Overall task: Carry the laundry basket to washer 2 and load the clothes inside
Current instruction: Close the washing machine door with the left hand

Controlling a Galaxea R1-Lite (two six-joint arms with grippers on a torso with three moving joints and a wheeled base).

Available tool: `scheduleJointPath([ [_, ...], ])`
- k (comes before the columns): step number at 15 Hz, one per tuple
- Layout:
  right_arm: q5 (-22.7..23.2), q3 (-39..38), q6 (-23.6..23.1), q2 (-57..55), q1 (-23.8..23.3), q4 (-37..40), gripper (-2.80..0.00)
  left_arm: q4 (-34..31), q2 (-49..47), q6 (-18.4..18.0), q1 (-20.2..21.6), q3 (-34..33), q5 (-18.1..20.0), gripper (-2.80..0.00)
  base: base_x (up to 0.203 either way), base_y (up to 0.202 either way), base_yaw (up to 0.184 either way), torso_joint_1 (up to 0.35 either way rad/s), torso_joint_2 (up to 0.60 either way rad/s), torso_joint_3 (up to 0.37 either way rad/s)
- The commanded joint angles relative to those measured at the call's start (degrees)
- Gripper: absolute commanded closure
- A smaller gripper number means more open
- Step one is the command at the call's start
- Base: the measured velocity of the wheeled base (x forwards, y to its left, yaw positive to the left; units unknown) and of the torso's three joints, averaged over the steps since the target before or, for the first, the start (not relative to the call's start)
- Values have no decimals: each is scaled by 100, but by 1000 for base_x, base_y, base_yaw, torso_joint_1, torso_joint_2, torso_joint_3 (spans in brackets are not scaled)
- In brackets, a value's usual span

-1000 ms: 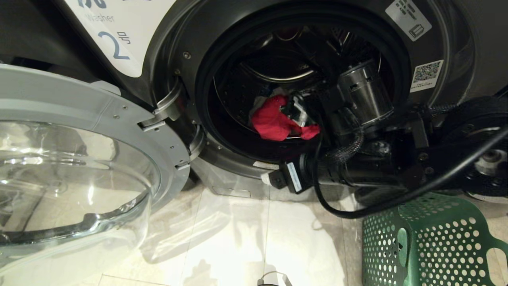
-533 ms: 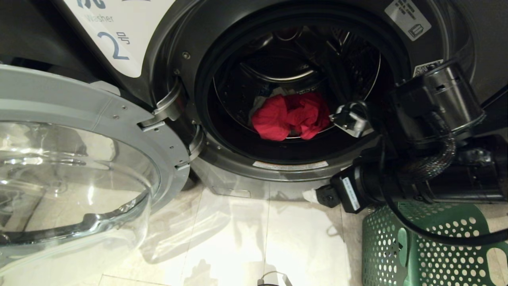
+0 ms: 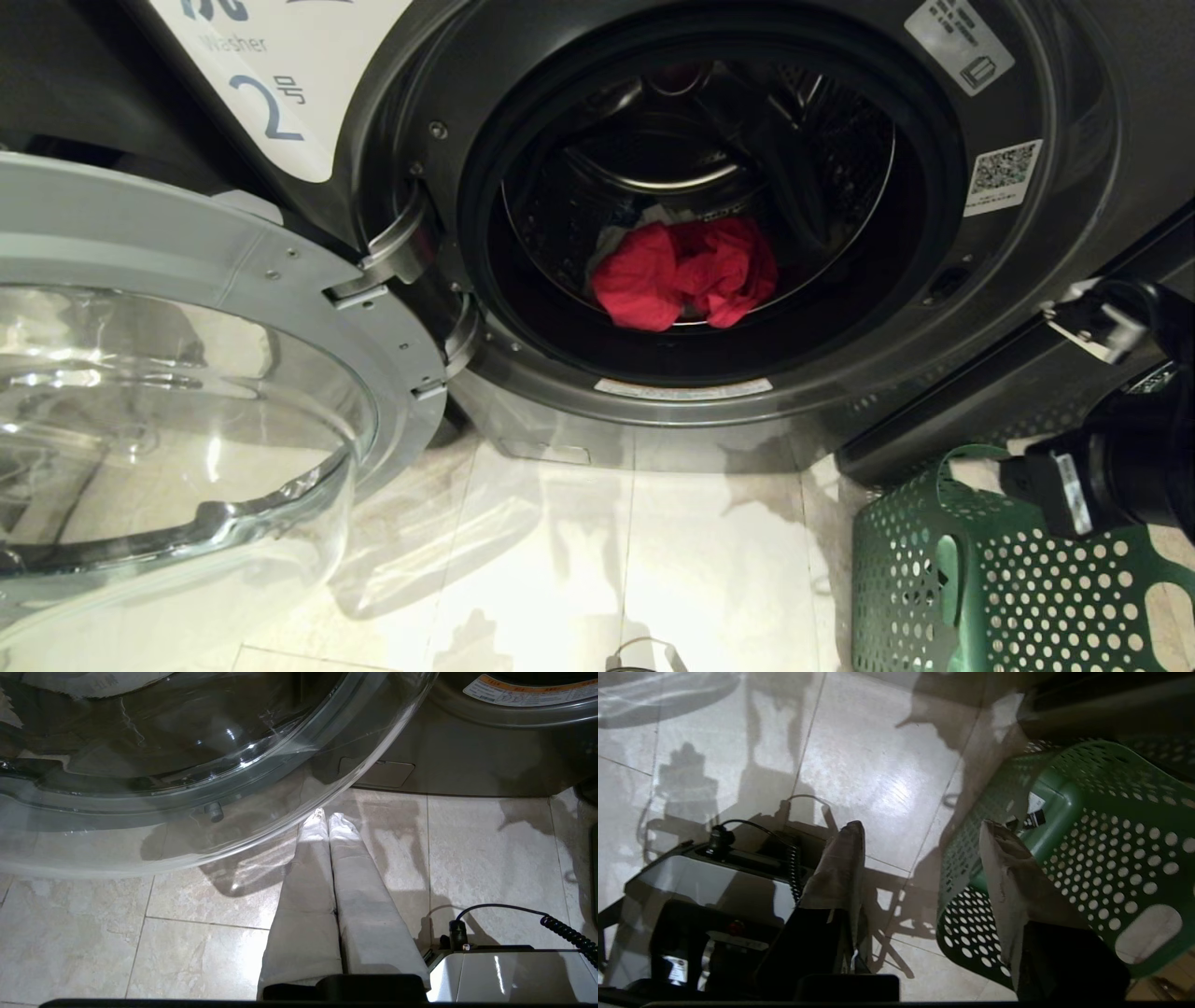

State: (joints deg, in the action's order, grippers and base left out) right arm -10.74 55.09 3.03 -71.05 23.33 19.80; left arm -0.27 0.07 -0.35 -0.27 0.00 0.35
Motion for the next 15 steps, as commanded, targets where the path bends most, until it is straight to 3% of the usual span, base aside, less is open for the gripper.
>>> scheduleJointPath([
  [1,167,-521,-97,653,-254,18,0,1,1,0,0,0,0,0,0,0,0,0,0,0],
  [6,610,-1905,-657,2096,-1453,-179,0,1,-7,0,0,0,0,0,0,0,0,0,0,0],
  [12,652,-4079,-1001,4760,-1868,-876,0,-1,1,0,0,0,0,0,0,0,0,0,0,0],
  [15,874,-4899,-1433,6010,-2076,-1129,0,-4,-2,0,0,0,0,0,0,0,0,0,0,0],
])
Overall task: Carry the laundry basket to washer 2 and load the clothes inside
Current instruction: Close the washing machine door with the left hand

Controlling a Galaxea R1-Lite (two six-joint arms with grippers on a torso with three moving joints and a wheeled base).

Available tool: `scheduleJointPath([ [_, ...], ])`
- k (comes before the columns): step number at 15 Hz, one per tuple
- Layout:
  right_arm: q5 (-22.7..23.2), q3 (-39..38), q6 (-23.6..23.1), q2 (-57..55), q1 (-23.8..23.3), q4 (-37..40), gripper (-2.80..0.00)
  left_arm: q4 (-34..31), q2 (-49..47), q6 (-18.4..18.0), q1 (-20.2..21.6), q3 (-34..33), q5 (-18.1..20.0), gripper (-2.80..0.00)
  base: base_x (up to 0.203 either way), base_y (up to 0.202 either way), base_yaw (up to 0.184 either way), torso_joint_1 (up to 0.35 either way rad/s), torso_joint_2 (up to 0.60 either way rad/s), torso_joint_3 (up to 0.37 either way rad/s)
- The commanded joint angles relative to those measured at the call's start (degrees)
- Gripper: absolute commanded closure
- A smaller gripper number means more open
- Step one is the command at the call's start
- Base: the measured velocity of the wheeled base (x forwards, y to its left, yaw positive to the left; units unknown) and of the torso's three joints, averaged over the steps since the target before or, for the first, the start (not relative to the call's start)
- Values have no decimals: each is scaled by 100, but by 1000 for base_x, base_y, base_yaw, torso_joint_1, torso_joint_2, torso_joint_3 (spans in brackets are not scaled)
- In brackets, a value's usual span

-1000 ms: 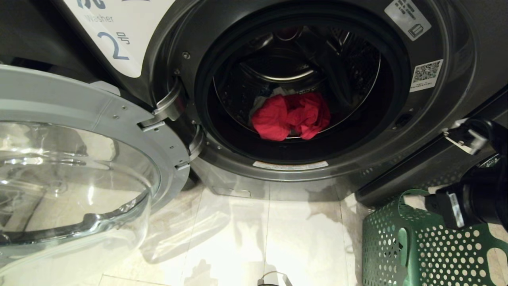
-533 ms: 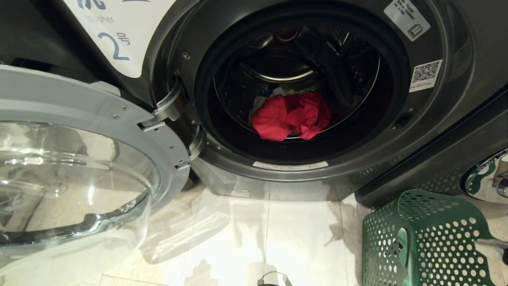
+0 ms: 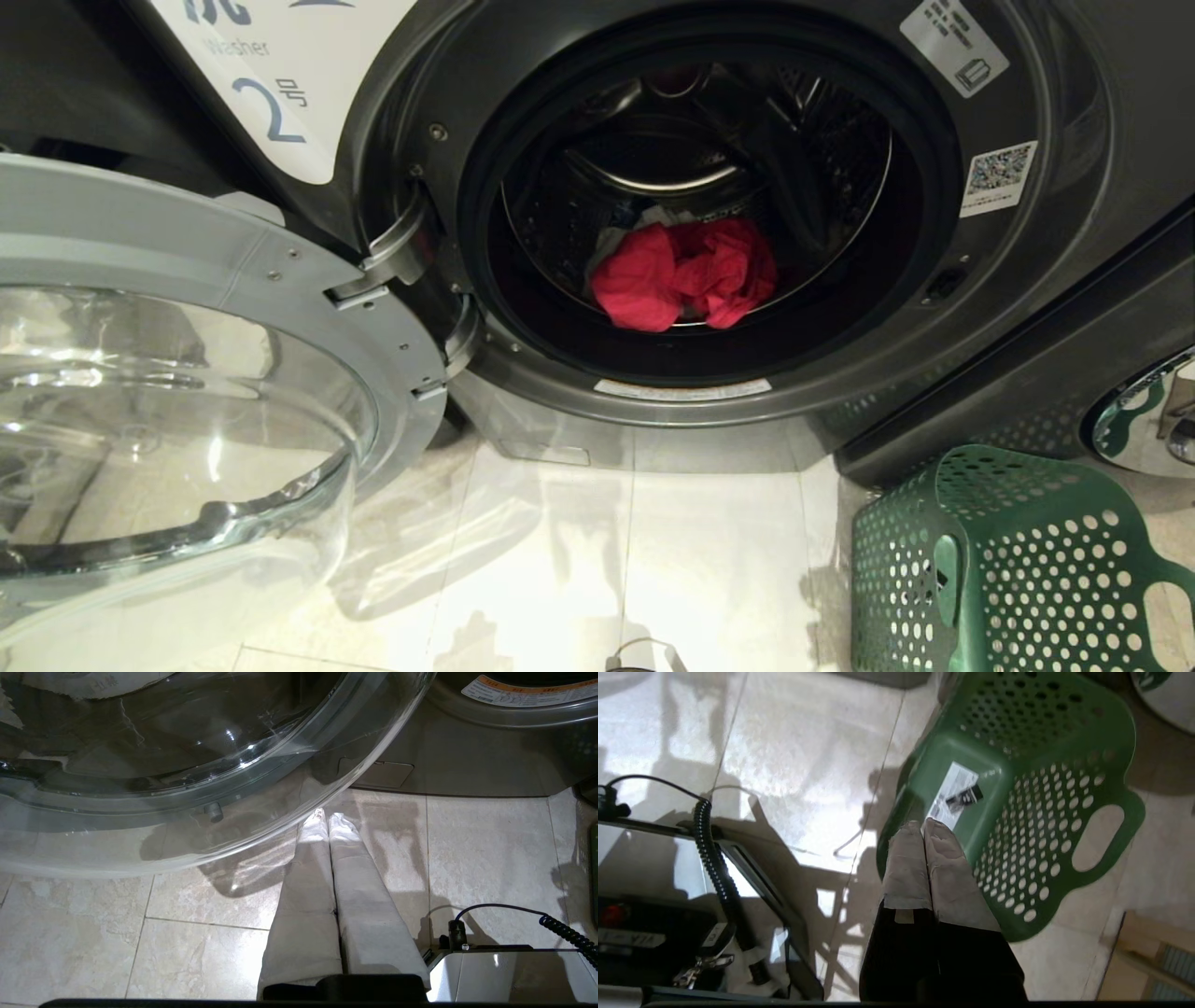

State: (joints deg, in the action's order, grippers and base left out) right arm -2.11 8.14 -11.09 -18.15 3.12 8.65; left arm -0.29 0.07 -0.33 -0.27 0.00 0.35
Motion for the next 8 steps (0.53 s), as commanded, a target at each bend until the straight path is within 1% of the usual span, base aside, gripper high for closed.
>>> scheduleJointPath([
  [1,209,-292,-81,1143,-113,-70,0,3,1,-2,0,0,0,0,0,0,0,0,0,0],
  [3,420,-433,-61,1780,-200,-146,0,0,-3,-2,0,0,0,0,0,0,0,0,0,0],
  [4,443,-601,123,1821,-229,-356,0,3,-4,-2,0,0,0,0,0,0,0,0,0,0],
  [5,446,-726,187,1817,-237,-763,0,-4,-7,-2,0,0,0,0,0,0,0,0,0,0],
  [6,447,-803,212,1815,-240,-969,0,1,-7,-2,0,0,0,0,0,0,0,0,0,0],
  [8,448,-805,268,1815,-242,-914,0,3,0,-2,0,0,0,0,0,0,0,0,0,0],
])
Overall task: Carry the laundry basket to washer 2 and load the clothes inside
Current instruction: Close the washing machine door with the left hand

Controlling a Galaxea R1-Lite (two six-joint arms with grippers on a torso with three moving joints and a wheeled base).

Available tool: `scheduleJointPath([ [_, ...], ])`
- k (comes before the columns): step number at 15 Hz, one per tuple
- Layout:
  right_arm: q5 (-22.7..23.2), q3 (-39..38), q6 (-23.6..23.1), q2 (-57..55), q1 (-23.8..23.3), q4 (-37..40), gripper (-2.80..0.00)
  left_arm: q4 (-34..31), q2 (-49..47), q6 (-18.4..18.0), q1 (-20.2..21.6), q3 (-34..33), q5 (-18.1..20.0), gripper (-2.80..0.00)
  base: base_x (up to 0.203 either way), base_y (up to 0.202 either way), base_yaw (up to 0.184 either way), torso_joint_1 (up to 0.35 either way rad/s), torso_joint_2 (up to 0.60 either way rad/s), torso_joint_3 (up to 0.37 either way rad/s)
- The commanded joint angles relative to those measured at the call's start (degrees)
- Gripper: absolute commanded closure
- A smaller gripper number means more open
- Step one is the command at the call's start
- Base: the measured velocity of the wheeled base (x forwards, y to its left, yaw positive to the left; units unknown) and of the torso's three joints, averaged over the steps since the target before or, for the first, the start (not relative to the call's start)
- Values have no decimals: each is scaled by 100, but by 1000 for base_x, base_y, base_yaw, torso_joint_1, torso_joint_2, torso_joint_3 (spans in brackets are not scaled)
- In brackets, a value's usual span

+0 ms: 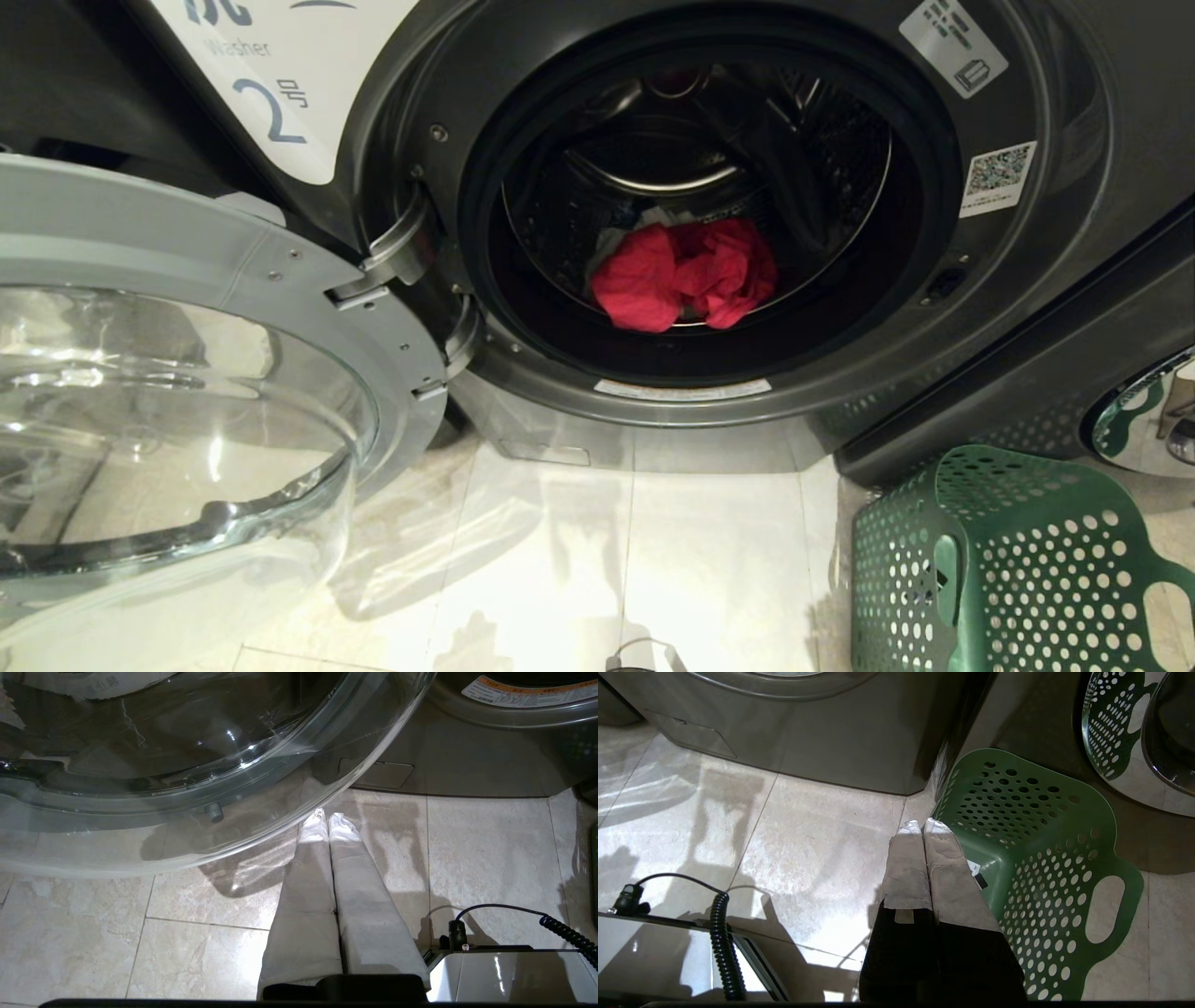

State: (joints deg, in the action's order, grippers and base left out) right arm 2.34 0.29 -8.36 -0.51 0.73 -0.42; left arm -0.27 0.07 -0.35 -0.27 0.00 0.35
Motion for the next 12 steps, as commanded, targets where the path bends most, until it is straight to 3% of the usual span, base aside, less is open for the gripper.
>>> scheduleJointPath([
  [1,3,-20,60,51,-3,4,0,0,1,0,0,0,0,0,0,0,0,0,0,0],
  [4,-11,-23,348,51,-3,24,0,0,-6,0,0,0,0,0,0,0,0,0,0,0],
  [12,-32,-29,371,51,-3,25,0,0,-3,0,0,0,0,0,0,0,0,0,0,0],
])
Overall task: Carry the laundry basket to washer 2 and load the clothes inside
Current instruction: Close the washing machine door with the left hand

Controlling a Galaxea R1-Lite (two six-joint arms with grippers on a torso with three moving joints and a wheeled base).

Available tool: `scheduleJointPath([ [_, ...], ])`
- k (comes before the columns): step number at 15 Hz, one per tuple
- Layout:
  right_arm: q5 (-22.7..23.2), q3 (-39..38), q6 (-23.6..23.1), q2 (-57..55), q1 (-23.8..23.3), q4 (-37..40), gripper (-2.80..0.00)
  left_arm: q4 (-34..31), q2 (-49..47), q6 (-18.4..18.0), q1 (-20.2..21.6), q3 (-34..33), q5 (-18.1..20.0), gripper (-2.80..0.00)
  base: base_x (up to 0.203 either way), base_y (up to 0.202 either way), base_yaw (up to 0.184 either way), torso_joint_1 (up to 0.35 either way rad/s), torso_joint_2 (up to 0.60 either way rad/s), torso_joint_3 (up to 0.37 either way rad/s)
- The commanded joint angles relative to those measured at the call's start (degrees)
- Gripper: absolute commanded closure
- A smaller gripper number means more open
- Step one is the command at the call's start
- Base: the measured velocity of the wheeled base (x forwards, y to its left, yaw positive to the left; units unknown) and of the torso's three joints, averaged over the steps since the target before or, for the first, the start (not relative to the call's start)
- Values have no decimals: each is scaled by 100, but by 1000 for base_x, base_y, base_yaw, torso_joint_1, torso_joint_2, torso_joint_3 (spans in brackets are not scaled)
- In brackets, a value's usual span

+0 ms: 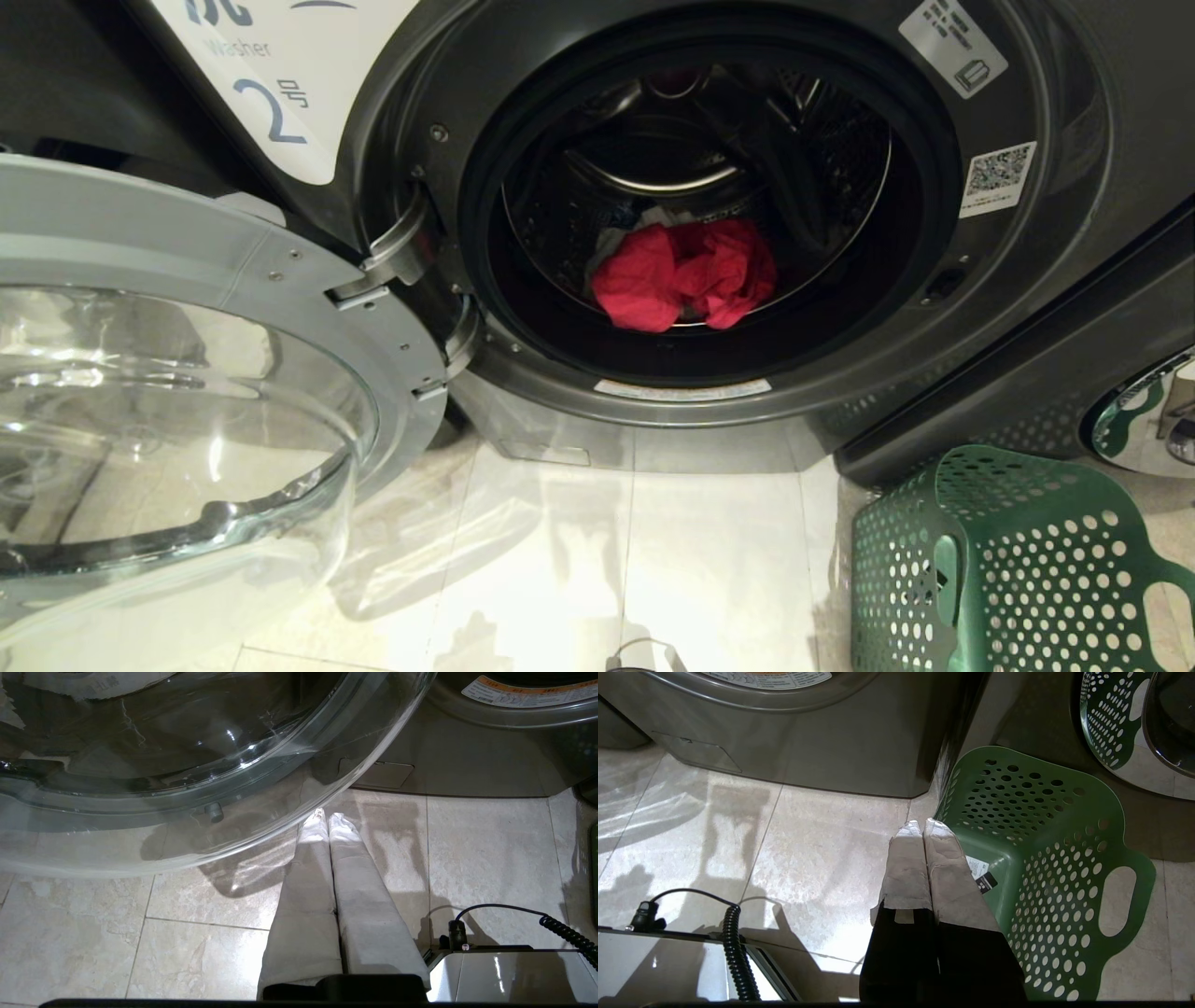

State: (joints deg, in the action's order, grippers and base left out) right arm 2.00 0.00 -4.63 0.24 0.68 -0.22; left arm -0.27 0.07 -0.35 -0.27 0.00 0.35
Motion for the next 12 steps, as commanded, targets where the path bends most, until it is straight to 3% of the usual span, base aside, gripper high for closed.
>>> scheduleJointPath([
  [1,2,0,-3,-24,2,4,0,-2,0,0,0,0,0,0,0,0,0,0,0,0],
  [12,-77,0,6,-24,2,4,0,0,-7,-70,0,0,9,0,0,0,0,1,0,33],
])
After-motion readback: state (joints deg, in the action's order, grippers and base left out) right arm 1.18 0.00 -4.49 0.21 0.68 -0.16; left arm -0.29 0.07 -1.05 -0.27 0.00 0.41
